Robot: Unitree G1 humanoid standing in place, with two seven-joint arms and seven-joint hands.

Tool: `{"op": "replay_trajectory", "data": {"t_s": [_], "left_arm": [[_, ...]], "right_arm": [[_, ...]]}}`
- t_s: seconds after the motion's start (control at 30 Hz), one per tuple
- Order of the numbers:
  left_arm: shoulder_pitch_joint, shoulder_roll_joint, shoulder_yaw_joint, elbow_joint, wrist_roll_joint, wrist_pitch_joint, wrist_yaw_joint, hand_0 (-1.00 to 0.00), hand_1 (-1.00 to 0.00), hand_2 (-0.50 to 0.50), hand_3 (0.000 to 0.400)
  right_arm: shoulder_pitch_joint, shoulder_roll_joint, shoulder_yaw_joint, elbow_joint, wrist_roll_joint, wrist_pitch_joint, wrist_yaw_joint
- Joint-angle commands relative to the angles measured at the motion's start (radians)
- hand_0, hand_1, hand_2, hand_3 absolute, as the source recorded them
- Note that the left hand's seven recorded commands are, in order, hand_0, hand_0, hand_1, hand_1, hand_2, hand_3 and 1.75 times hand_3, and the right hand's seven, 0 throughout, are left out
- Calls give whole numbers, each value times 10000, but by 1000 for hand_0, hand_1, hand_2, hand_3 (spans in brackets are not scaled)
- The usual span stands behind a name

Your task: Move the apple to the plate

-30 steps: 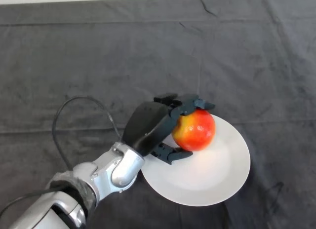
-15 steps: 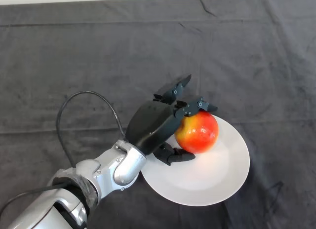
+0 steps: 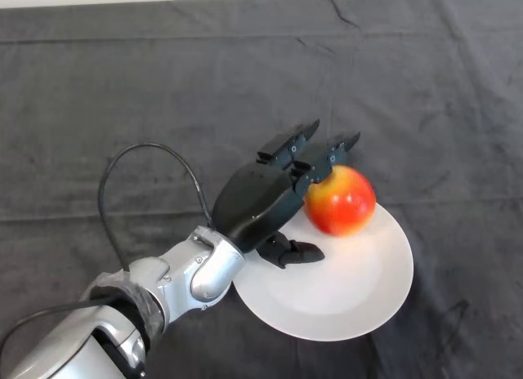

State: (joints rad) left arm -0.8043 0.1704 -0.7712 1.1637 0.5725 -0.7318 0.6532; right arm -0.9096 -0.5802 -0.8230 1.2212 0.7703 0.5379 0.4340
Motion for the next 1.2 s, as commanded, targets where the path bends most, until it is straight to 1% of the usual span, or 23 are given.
{"op": "replay_trajectory", "data": {"t_s": [0.03, 0.2, 0.43, 0.73, 1.2], "left_arm": [[-124, 632, -255, 510, 190, 100, -115, 0, 0, 0, 0], [-171, 1186, -9, 543, 81, -237, -116, 0, 0, 0, 0], [-66, 1984, 452, 611, -76, -578, 155, 0, 0, 0, 0], [149, 2432, 966, 744, -196, -471, 612, 0, 0, 0, 0], [453, 3062, 1616, 869, -339, -366, 941, 0, 0, 0, 0]], "right_arm": [[339, -235, -62, 188, 78, -65, 48], [338, -236, -62, 190, 77, -65, 49], [337, -238, -64, 194, 76, -65, 50], [335, -239, -65, 197, 75, -65, 52], [334, -240, -66, 200, 73, -66, 54]]}}
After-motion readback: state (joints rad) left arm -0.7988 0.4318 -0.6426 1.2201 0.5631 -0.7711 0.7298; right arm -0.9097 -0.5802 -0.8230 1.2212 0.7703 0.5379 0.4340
